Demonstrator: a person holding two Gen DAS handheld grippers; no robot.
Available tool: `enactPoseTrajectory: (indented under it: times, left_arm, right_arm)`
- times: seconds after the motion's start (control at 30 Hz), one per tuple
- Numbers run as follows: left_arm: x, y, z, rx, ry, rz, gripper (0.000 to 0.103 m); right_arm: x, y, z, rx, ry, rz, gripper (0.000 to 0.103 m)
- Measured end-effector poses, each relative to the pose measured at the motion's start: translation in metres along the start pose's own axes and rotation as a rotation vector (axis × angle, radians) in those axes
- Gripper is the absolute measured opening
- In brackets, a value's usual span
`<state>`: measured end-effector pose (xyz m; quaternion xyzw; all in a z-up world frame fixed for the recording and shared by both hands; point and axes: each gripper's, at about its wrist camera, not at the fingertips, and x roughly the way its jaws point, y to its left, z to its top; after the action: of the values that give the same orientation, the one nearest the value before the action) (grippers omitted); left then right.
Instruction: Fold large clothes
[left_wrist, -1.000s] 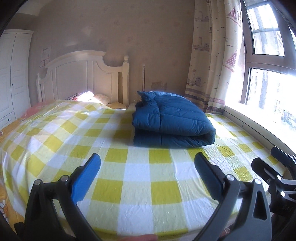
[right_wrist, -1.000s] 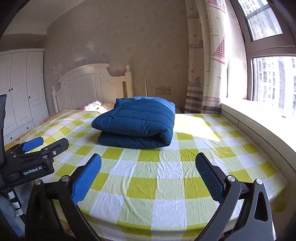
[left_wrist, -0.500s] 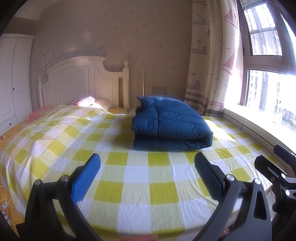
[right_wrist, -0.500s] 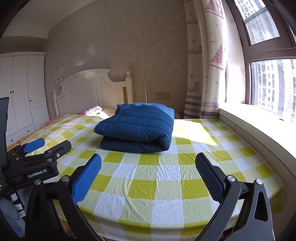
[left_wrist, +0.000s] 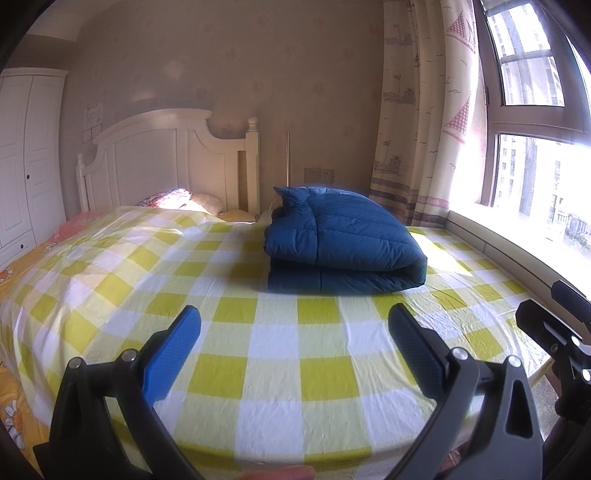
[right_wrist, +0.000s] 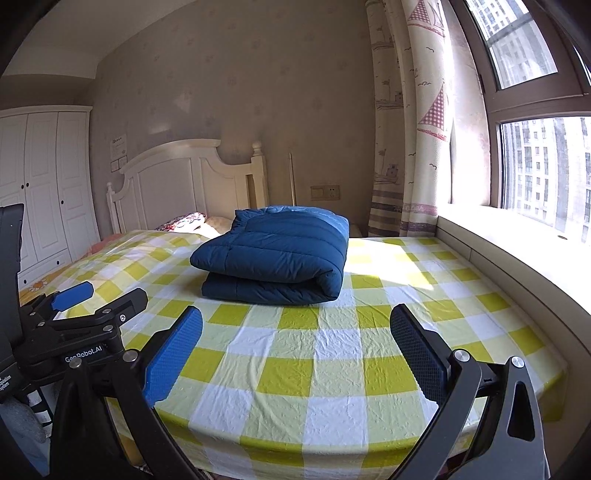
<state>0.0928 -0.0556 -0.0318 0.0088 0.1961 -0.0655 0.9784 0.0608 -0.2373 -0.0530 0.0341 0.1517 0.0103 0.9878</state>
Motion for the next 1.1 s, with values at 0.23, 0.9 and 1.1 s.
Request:
enactPoseTrajectory:
  times: [0.23, 0.9, 1.1]
  left_arm:
    - [-0.0009, 0.0015, -0.0018, -0.002, 0.004, 0.005, 0.101]
    - [-0.0024, 0.0027, -0.0059, 0.001, 0.008, 0.023, 0.101]
    - [-0.0022, 0.0002, -0.0073, 0.011, 0.011, 0.027, 0.101]
  right_arm:
    - [0.0, 0.0013, -0.0003, 0.0, 0.0, 0.002, 0.098]
    - [-0.0006, 0.0031, -0.0024, 0.003, 0.002, 0.01, 0.098]
    - [-0.0002, 0.0036, -0.005, 0.006, 0.005, 0.01, 0.098]
